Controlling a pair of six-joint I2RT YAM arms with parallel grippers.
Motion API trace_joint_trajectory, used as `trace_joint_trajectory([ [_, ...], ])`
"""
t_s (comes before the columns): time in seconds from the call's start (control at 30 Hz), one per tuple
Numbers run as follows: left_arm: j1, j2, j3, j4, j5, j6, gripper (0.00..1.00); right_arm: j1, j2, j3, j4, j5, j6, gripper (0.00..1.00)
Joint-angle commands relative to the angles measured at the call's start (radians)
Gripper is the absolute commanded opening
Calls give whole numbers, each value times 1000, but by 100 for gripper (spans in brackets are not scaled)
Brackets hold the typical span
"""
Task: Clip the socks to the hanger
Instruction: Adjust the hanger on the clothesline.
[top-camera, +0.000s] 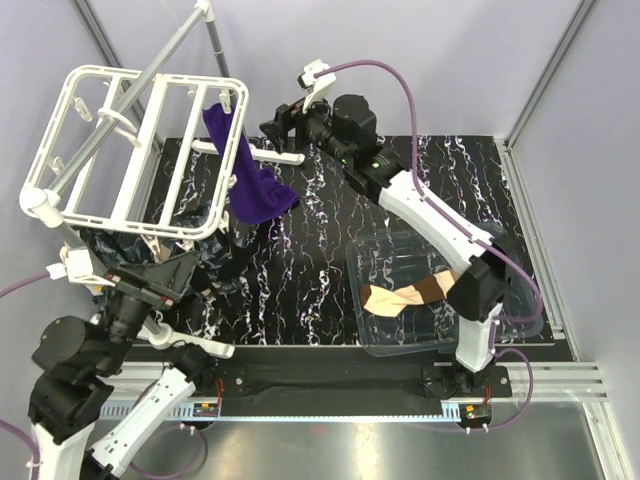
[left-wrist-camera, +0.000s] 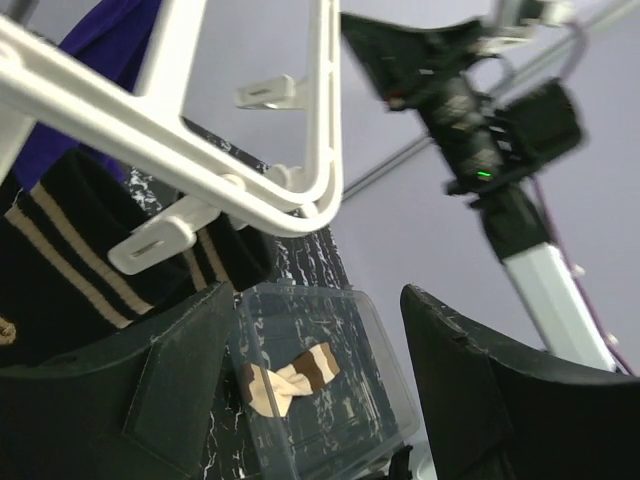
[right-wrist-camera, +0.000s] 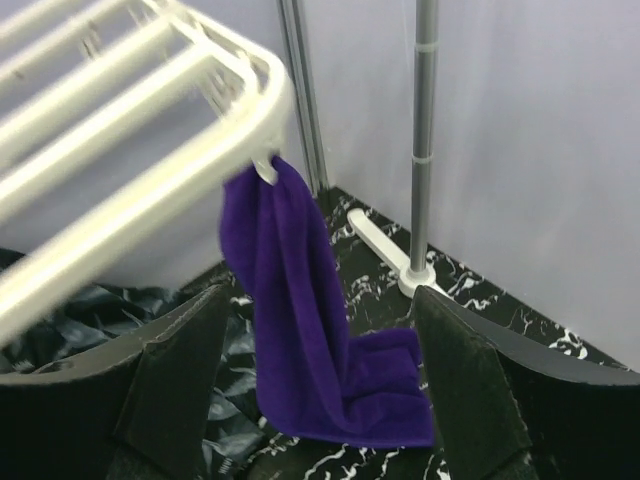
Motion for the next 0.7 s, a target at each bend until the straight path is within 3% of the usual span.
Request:
trace_joint_trajectory([
  [0.0,0,7,75,22,80,80,73,-55,78,-13,90,-108,-36,80],
  [0.3,0,65,193,101,151,216,73,-103,299,27,296,-535,-65,91],
  [0.47,2,85,210,105,116,270,73,-107,438,180,357,-644,46,91],
  [0.67,0,79,199,115,94,278,73,-107,595,383,415,-644,207,89],
])
